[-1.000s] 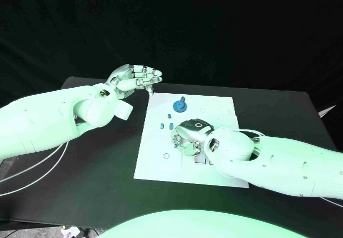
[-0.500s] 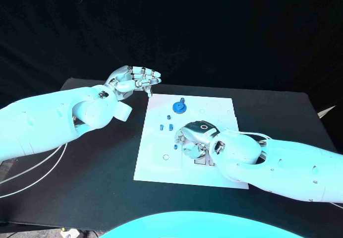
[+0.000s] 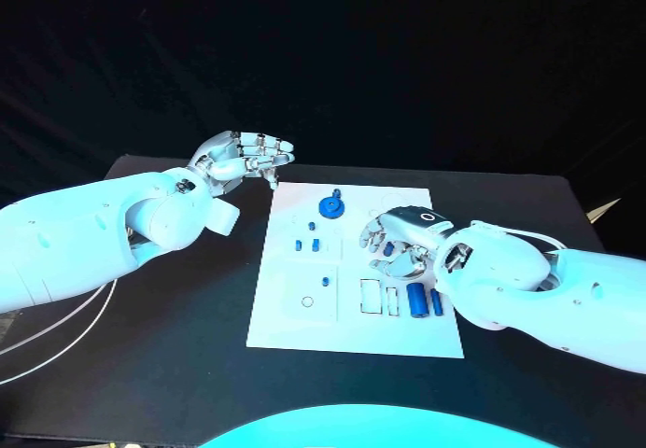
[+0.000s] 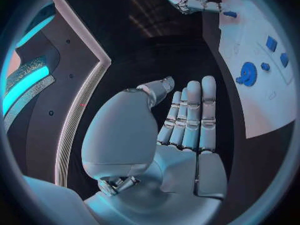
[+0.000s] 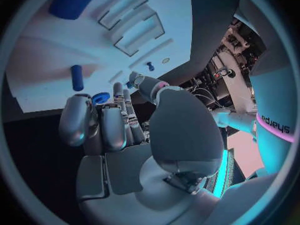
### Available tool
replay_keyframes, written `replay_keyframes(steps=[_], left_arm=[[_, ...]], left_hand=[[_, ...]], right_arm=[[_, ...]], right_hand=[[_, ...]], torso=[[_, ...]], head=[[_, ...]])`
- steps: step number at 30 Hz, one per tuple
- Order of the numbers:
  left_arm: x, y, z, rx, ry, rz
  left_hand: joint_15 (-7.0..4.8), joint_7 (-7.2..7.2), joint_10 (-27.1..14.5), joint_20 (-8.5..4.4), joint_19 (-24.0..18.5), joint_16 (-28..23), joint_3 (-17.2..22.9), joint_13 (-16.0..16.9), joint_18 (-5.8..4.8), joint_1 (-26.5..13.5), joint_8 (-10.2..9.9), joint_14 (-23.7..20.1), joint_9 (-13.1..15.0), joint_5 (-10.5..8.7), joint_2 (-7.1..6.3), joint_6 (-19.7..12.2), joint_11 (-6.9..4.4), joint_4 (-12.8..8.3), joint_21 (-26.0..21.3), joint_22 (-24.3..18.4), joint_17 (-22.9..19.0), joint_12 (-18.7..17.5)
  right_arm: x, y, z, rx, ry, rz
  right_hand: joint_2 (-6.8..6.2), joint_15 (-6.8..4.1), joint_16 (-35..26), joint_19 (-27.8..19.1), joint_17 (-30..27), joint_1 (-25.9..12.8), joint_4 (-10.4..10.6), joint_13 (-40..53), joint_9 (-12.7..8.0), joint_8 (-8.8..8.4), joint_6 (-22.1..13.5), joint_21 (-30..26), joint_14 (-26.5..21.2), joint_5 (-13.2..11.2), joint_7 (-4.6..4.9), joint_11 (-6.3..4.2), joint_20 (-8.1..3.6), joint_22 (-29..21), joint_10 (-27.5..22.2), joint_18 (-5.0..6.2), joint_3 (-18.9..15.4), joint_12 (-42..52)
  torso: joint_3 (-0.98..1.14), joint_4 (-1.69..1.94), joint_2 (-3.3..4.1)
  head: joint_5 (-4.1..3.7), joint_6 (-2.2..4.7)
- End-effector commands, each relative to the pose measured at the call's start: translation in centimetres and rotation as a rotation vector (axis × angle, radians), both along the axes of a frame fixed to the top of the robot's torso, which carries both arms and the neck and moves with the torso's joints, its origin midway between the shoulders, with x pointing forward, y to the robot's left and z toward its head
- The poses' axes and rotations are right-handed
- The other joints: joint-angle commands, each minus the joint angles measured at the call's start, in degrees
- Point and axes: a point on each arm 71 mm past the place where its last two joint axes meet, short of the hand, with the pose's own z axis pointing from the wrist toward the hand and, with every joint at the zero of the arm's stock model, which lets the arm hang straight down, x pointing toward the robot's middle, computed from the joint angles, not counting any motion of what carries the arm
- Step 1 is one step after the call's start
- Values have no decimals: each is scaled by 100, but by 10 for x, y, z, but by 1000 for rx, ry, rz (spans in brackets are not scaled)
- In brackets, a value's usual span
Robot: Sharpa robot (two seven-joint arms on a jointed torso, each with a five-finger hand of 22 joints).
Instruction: Assemble the parts on the task board
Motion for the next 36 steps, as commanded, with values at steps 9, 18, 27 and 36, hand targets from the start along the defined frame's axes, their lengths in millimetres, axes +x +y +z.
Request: replay_keyframes(steps=[9,18,27,36], left_arm=[[-1,-2,1,-11,-4,-16],[-1,-2,1,-12,-2,-19],[-1,-2,1,-11,-1,-18],[-1,-2,1,-11,-2,-16]], left_hand=[[21,29,-47,42,6,-40,-20,-8,88,52,12,-39,-1,19,28,-8,12,-22,-16,-10,-7,31],[21,29,-47,42,6,-40,-20,-8,88,52,12,-39,-1,19,28,-8,12,-22,-16,-10,-7,31],[21,29,-47,42,6,-40,-20,-8,88,52,12,-39,-1,19,28,-8,12,-22,-16,-10,-7,31],[23,32,-51,43,4,-42,-27,-6,88,51,17,-43,-1,18,30,-10,14,-24,-17,-11,-10,47]], right_arm=[[23,-33,7,-1,38,-63],[33,-32,1,-34,27,-62],[36,-30,-9,-94,77,-56],[35,-29,-16,-129,100,-54]], right_hand=[[320,91,266,79,99,524,388,-5,24,-220,-171,-63,218,141,26,46,48,216,-734,-4,-1856,393],[414,83,310,105,118,717,404,9,33,-205,-106,3,225,162,-19,36,41,256,-736,-15,-1811,522],[461,31,333,200,91,730,478,21,5,-231,40,317,222,20,-50,-31,-1,426,-410,-68,-1310,767],[359,11,340,213,62,644,529,-6,3,-235,137,352,223,12,-42,-53,-21,454,-289,-73,-1062,771]], torso=[[9,8,6],[3,15,6],[-3,17,2],[4,13,4]], head=[[-103,47],[-112,68],[-100,46],[-95,37]])
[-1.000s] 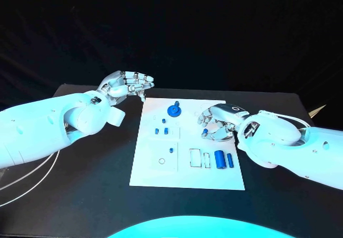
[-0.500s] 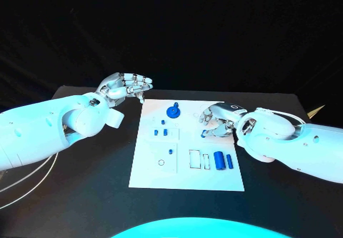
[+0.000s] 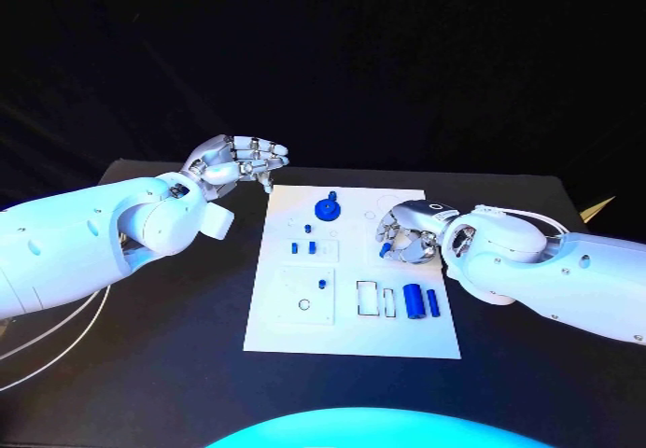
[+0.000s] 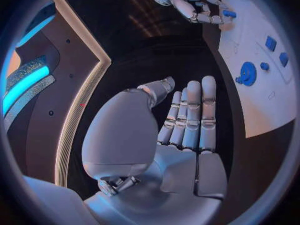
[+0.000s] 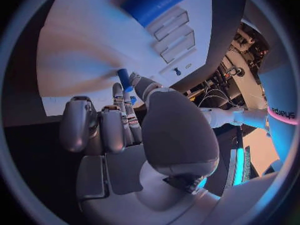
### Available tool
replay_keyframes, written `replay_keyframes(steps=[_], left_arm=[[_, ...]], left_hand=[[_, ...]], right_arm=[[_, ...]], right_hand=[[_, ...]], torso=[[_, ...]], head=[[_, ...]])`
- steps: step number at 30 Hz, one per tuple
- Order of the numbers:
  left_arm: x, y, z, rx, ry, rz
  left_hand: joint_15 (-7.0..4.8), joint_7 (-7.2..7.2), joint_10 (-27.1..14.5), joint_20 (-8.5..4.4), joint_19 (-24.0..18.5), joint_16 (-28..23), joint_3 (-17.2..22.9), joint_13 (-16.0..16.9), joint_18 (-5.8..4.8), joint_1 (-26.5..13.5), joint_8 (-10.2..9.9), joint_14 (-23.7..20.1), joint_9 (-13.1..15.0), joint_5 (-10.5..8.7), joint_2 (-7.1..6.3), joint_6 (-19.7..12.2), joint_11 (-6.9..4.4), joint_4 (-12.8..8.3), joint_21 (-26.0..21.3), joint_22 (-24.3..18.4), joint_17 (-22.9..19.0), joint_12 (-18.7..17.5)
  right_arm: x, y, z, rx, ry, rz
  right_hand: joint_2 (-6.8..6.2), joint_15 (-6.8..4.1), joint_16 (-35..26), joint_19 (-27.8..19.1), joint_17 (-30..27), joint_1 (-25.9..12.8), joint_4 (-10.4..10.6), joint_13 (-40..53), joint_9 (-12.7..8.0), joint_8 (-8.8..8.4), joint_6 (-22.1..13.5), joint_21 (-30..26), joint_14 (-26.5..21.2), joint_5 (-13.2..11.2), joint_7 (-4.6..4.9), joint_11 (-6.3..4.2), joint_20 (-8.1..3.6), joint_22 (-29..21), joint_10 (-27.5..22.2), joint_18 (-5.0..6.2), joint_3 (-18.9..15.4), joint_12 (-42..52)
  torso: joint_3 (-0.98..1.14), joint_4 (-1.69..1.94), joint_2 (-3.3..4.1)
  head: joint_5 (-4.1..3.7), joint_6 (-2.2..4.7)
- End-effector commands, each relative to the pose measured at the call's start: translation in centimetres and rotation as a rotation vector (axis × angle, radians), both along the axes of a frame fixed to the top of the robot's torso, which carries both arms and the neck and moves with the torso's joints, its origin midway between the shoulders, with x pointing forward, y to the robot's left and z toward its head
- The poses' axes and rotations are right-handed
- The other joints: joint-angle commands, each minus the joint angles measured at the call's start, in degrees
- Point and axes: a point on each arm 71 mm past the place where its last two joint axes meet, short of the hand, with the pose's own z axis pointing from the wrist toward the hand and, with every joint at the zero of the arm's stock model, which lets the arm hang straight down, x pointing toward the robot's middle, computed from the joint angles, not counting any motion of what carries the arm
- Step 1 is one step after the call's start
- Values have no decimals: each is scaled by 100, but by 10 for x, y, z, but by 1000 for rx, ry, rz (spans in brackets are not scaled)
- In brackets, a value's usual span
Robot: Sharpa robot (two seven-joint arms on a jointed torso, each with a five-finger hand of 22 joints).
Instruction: Assemble the parts on the task board
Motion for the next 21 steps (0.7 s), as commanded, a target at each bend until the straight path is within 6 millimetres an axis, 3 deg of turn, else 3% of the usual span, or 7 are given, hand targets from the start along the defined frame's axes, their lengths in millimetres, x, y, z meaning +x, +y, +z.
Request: replay_keyframes(steps=[1,11,16,21], left_arm=[[-1,-2,1,-10,-2,-15],[-1,-2,1,-10,-2,-14],[-1,-2,1,-11,-2,-13],[-1,-1,1,-11,-2,-12]], left_hand=[[19,32,-30,43,4,-21,-24,-6,88,29,17,-39,-2,18,8,-10,-7,-22,-17,-7,-10,38],[20,34,-31,44,3,-21,-26,-5,88,26,20,-40,-1,18,12,-9,-6,-19,-18,-7,-11,43],[20,34,-31,44,3,-21,-26,-5,88,26,20,-40,-1,18,12,-9,-6,-19,-18,-7,-11,43],[21,35,-32,45,3,-21,-28,-5,87,20,21,-40,-2,18,16,-9,-5,-15,-18,-8,-11,47]], right_arm=[[-2,2,-4,-45,24,21],[-2,3,-5,-38,18,20],[-2,3,-5,-27,7,14],[-1,2,-3,-14,-12,2]], right_hand=[[-58,-31,22,150,-13,-10,8,-11,-2,-23,63,0,221,-29,4,-3,-44,451,55,-72,70,15],[-64,-42,41,155,-19,-38,28,-32,25,21,230,28,221,-22,-8,-15,-57,477,180,-78,367,6],[44,-60,61,168,-15,-54,36,-34,72,92,393,92,223,-31,-32,-39,-70,516,312,-89,599,18],[250,-112,81,193,-11,0,-46,-9,169,204,553,205,227,-109,-85,-103,-111,580,507,-107,862,62]], torso=[[6,-2,0],[8,-6,0],[9,-2,0],[5,-4,1]], head=[[3,-4],[0,-4],[0,-7],[-6,-8]])
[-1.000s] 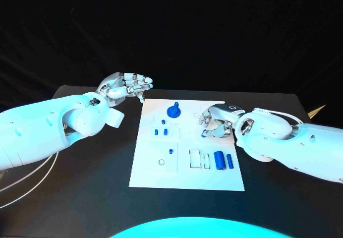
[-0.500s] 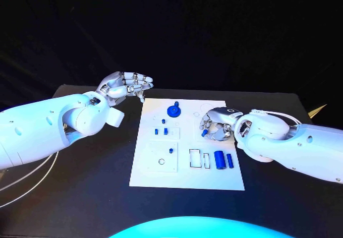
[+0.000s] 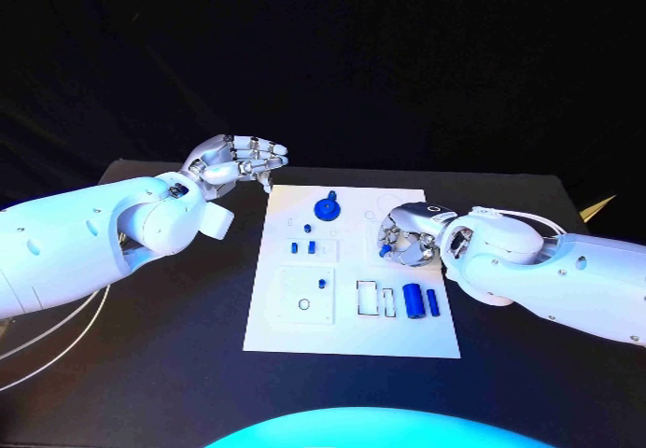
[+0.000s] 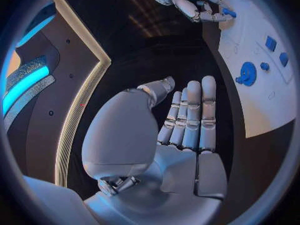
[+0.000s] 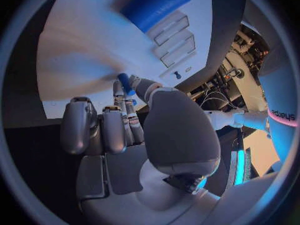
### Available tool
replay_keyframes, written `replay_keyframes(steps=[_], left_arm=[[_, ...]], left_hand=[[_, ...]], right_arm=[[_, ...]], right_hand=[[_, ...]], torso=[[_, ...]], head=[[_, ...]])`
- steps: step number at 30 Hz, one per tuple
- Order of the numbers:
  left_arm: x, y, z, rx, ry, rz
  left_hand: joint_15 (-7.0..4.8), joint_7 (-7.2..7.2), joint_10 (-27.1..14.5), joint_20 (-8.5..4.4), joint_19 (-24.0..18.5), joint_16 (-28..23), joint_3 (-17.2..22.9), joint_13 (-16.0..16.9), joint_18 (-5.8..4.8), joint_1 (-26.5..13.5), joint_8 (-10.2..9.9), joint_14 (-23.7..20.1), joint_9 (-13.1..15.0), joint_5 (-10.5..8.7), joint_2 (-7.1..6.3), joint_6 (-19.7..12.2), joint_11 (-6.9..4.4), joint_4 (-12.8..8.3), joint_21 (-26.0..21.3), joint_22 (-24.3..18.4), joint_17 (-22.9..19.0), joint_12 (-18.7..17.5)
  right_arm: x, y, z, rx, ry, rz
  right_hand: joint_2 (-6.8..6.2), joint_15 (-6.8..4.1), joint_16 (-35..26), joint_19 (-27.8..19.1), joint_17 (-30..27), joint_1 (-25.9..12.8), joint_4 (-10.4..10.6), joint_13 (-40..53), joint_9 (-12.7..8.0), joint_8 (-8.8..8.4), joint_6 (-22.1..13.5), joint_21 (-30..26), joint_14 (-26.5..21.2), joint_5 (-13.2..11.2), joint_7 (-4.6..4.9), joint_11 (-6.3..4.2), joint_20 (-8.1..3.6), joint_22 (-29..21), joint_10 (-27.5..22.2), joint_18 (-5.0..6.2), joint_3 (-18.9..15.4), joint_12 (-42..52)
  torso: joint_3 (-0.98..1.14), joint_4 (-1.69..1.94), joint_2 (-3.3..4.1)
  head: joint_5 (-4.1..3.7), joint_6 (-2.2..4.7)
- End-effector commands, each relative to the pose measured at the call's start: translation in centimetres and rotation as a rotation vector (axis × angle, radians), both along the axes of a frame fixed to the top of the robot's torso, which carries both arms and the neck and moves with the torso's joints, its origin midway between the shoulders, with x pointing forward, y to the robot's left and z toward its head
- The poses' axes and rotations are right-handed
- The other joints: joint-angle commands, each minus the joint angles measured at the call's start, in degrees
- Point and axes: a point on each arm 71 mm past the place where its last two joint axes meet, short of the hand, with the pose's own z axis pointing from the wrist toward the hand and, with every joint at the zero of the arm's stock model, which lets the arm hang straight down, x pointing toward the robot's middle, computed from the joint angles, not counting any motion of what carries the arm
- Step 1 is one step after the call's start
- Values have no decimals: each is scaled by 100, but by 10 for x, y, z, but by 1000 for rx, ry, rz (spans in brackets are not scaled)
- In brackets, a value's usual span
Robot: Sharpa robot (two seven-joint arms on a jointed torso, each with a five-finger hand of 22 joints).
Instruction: Assemble the parts on the task board
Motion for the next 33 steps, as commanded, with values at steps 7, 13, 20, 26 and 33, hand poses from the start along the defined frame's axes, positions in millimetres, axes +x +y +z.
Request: replay_keyframes(steps=[7,13,20,26,33], left_arm=[[0,-2,1,-11,-2,-12],[0,-1,1,-11,-1,-12],[0,-1,1,-10,3,-16],[0,-1,0,-9,5,-17],[1,-2,0,-11,7,-20]], left_hand=[[3,35,-32,45,3,-21,-14,-5,87,20,21,-22,-2,18,16,-9,-5,-1,-19,-8,-7,29],[3,35,-32,45,3,-21,-14,-5,87,20,21,-22,-2,18,16,-9,-5,-1,-19,-8,-7,29],[-6,32,-45,38,4,-27,29,-5,92,80,33,-31,-3,21,54,-7,-9,-36,-10,-4,-14,57],[-6,32,-45,38,4,-27,29,-5,92,80,33,-31,-3,21,54,-7,-9,-36,-10,-4,-14,57],[-5,34,-50,37,4,-29,33,-6,91,82,34,-34,-4,19,50,-7,-7,-42,-6,-2,-16,60]], right_arm=[[0,1,3,32,-55,-13],[-3,1,6,51,-66,-15],[-12,0,13,82,-64,-9],[-21,1,29,109,-73,8],[-37,17,43,149,-76,67]], right_hand=[[267,-127,43,208,4,13,-232,88,314,305,209,191,237,-26,-75,-103,-112,674,365,-136,238,86],[273,-138,44,214,0,-20,-262,100,370,347,202,218,236,-25,-85,-114,-124,691,402,-141,265,77],[257,-143,43,212,-8,-61,-301,108,431,388,186,216,235,-26,-89,-116,-133,695,411,-141,287,51],[250,-143,40,211,-14,-81,-315,109,458,408,183,216,234,-26,-91,-116,-134,697,410,-142,294,37],[236,-140,34,208,-28,-118,-339,105,505,435,166,214,229,-25,-91,-111,-135,700,390,-143,309,-4]], torso=[[-3,4,0],[-4,3,-2],[-2,-1,-8],[-10,0,-12],[-12,-8,-22]], head=[[-5,-3],[-6,-7],[4,4],[11,16],[46,29]])
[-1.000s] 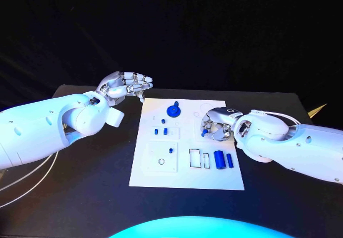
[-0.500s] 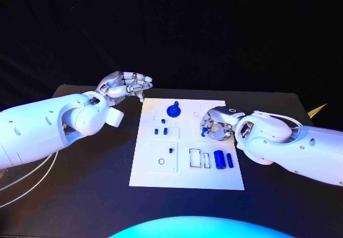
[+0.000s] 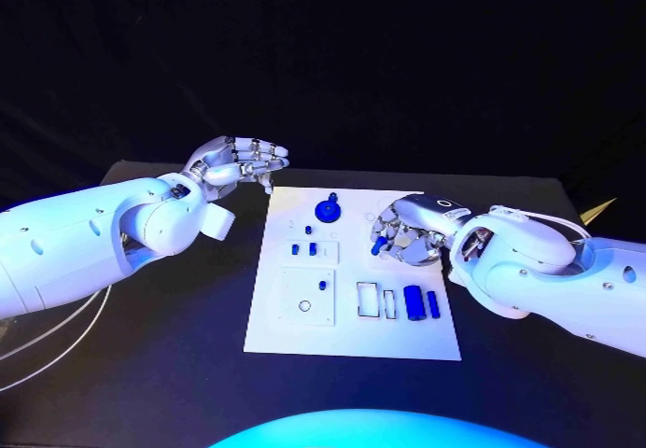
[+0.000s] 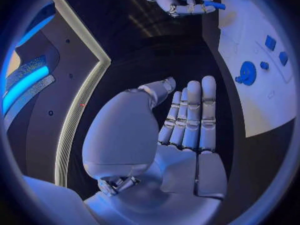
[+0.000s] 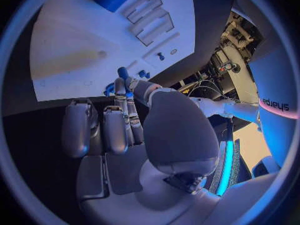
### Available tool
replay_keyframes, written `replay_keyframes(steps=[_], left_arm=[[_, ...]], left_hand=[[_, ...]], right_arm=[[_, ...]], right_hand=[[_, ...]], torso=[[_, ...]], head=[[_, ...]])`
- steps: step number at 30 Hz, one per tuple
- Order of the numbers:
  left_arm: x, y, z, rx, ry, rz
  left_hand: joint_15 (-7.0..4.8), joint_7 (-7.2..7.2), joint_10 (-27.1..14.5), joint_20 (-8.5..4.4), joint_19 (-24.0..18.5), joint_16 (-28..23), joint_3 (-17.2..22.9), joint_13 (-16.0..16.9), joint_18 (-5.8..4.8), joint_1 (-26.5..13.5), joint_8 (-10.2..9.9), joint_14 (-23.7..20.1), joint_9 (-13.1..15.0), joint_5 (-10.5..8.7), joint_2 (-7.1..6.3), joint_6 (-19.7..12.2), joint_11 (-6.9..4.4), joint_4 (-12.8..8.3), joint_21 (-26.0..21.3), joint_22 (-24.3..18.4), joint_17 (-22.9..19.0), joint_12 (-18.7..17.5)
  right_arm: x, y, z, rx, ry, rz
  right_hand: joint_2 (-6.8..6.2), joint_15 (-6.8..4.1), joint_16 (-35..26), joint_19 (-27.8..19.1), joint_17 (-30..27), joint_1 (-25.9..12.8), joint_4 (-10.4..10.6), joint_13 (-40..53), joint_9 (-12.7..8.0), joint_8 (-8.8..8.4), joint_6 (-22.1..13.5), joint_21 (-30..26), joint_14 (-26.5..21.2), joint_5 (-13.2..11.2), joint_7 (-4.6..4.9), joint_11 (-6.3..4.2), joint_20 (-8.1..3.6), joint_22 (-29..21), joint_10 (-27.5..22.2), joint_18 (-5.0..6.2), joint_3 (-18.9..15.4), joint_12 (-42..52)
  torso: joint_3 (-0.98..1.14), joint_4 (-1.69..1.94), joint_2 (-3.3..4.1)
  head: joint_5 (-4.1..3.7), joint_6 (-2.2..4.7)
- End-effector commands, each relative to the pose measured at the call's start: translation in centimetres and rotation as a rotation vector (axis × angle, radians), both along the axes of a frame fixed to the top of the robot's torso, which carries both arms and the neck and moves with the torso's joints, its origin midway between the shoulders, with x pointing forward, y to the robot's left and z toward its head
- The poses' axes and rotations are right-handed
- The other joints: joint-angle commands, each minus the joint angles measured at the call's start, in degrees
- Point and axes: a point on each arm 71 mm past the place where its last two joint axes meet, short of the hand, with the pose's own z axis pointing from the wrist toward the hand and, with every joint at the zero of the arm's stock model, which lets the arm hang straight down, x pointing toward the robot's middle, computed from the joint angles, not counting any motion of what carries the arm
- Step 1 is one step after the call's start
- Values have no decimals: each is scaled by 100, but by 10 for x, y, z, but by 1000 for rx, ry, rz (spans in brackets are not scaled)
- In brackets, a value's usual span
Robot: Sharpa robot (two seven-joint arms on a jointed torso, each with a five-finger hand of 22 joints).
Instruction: Assemble the parts on the task board
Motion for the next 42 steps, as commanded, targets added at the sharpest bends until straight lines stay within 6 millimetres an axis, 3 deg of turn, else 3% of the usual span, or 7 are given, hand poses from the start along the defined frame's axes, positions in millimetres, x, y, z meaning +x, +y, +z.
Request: replay_keyframes(steps=[1,9,13,18,22,29,42], left_arm=[[0,-3,1,-13,3,-21],[1,-5,0,-16,4,-25],[2,-7,0,-18,5,-26],[2,-9,-1,-20,6,-28],[2,-10,-1,-22,6,-31],[2,-10,0,-23,6,-31],[2,-11,0,-23,7,-32]], left_hand=[[-5,34,-50,37,4,-29,7,-6,91,43,35,-34,-4,19,11,-7,-7,-16,-6,-2,-7,25],[-5,34,-50,37,4,-29,7,-6,91,43,35,-34,-4,19,11,-7,-7,-16,-6,-2,-7,25],[-5,34,-50,37,4,-29,7,-6,91,43,35,-34,-4,19,11,-7,-7,-16,-6,-2,-7,25],[-3,37,-59,37,2,-32,10,-8,90,40,35,-38,-6,19,5,-10,-4,-20,-3,0,-9,29],[-2,38,-61,38,1,-33,9,-8,89,35,35,-39,-7,18,3,-11,-3,-18,-2,1,-10,30],[0,39,-63,39,0,-34,8,-8,88,27,36,-40,-7,18,1,-12,-1,-15,-1,1,-11,34],[0,39,-63,39,0,-34,8,-8,88,27,36,-40,-7,18,1,-12,-1,-15,-1,1,-11,34]], right_arm=[[-8,12,5,28,0,37],[-22,50,6,65,-12,144],[-31,76,-2,83,-3,209],[-38,96,-15,92,17,255],[-40,105,-28,93,40,269],[-41,112,-45,89,70,275],[-43,115,-56,58,95,280]], right_hand=[[6,-42,11,227,-9,-64,-49,-5,475,357,35,11,210,14,-33,-8,-34,702,2,-53,6,-40],[9,-40,12,227,-9,-76,-61,-9,494,363,19,14,210,15,-29,-5,-33,705,-7,-54,20,-61],[11,-39,11,225,-12,-75,-70,-9,502,366,13,7,209,18,-27,-4,-32,703,-8,-53,28,-68],[12,-38,8,222,-17,-75,-75,-10,506,367,10,-6,208,19,-25,-3,-32,698,-9,-51,32,-71],[12,-37,7,220,-20,-78,-79,-10,511,369,6,-12,208,20,-22,-1,-32,696,-9,-50,36,-76],[11,-36,7,220,-20,-81,-83,-10,515,370,2,-15,207,21,-19,1,-31,695,-9,-49,39,-80],[6,-34,12,219,-12,-87,-94,-10,526,374,-5,-14,209,22,-15,4,-30,696,-9,-50,43,-88]], torso=[[-1,-2,-2],[0,-6,0],[1,2,8],[-4,16,8],[-8,13,11],[4,5,12],[4,3,12]], head=[[29,4],[124,-12],[179,-18],[193,-18],[212,-27],[288,-49],[287,-111]])
